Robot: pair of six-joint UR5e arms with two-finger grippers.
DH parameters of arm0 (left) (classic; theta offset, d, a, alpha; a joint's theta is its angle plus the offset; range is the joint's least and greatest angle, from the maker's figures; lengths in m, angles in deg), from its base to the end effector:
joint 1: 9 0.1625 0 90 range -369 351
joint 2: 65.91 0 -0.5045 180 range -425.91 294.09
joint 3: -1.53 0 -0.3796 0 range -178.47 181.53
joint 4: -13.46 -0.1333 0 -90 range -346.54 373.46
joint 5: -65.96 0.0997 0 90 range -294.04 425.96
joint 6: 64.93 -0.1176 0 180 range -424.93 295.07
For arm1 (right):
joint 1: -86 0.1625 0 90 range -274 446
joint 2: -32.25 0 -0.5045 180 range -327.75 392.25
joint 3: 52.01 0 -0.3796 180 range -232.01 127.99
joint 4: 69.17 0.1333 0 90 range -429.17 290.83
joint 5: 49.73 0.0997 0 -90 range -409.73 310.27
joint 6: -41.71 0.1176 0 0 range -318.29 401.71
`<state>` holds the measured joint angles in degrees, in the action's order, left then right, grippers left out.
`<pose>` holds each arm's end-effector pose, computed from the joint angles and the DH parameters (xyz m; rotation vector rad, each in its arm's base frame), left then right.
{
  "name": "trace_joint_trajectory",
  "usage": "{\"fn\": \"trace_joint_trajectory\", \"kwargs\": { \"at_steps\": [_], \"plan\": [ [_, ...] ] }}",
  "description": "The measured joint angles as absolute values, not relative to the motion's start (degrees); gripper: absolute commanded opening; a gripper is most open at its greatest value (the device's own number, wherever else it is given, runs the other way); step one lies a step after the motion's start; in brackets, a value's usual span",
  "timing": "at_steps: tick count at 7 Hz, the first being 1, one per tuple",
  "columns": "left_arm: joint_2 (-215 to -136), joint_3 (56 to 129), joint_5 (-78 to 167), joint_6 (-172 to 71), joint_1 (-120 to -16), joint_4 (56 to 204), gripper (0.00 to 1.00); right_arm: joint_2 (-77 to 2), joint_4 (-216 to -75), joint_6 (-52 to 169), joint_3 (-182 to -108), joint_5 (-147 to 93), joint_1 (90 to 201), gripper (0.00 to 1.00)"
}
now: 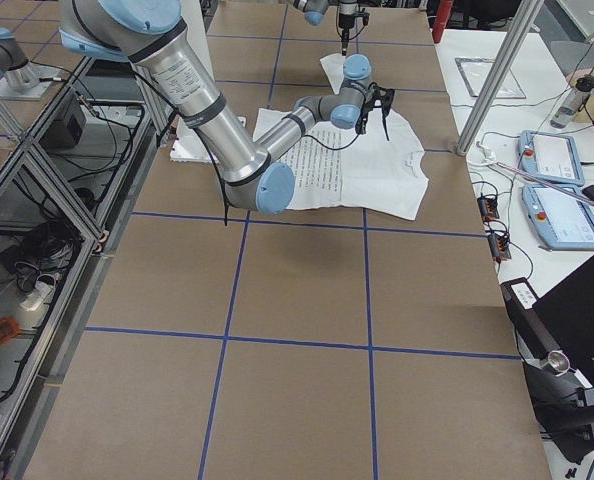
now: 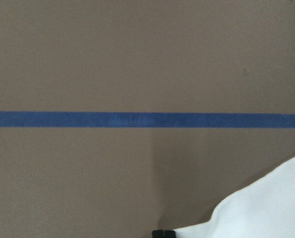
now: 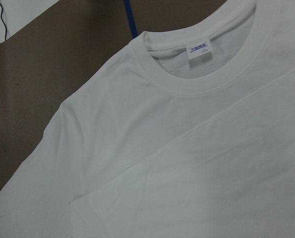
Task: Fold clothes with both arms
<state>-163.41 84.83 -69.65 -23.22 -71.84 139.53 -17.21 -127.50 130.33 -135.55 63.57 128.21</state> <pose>0.2184 -0.5337 0.6634 0.0677 0.9745 0.0226 -0.5207 -0.5895 0.2866 0.0853 -1.1899 0.3938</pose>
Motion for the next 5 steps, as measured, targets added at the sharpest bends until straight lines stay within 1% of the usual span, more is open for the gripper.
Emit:
{"fn": "trace_joint_trajectory", "kwargs": {
  "at_steps": [2, 3, 5],
  "plan": [
    [-165.72, 91.08, -70.73, -13.65, -71.78, 139.44, 0.00, -25.88, -127.34, 128.74, -141.86, 63.82, 130.57, 1.00],
    [-168.63, 92.95, -70.84, -7.14, -71.48, 139.41, 0.00, -29.56, -127.32, 127.40, -143.99, 63.90, 131.80, 1.00],
    [-178.11, 93.80, -70.25, 6.01, -68.85, 139.38, 0.00, -38.18, -127.28, 123.24, -148.91, 63.99, 133.74, 1.00]
  ]
}}
